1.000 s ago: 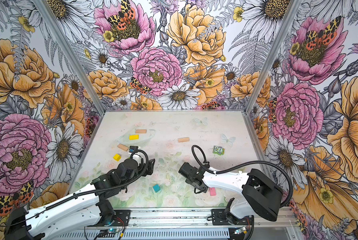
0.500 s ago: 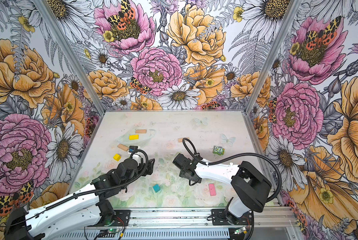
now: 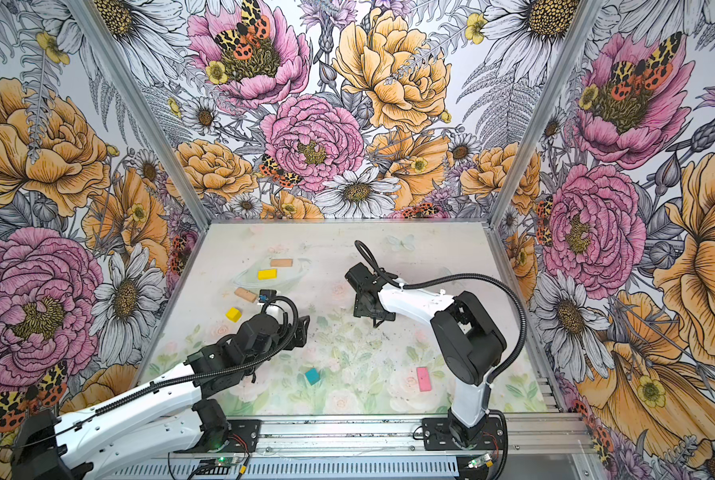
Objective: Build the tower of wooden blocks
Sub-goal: 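Carry the held bar farther from the robot onto the other wood bar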
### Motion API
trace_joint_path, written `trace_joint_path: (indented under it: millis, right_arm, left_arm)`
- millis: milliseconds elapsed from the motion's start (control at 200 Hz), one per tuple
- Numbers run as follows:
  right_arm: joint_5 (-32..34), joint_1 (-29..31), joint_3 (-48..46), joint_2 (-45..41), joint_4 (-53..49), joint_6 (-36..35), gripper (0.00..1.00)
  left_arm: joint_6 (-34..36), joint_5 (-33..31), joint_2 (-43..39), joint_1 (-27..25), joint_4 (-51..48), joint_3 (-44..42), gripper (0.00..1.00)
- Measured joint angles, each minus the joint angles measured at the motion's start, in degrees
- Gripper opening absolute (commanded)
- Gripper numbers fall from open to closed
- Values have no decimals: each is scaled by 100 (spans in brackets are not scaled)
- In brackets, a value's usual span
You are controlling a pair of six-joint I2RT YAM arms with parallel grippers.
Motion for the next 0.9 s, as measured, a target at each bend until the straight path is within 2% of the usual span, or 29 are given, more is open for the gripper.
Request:
trace_joint_path:
  millis: [320,900]
  right_arm:
    - [-323,-494,911,841,-15,-739,71]
    - [-586,-542,1556,1419,-20,-1141,73]
  left_arm:
    - [-251,-151,35,-7,-70,144,99]
    - [-356,-313,494,-94,-87,450,99]
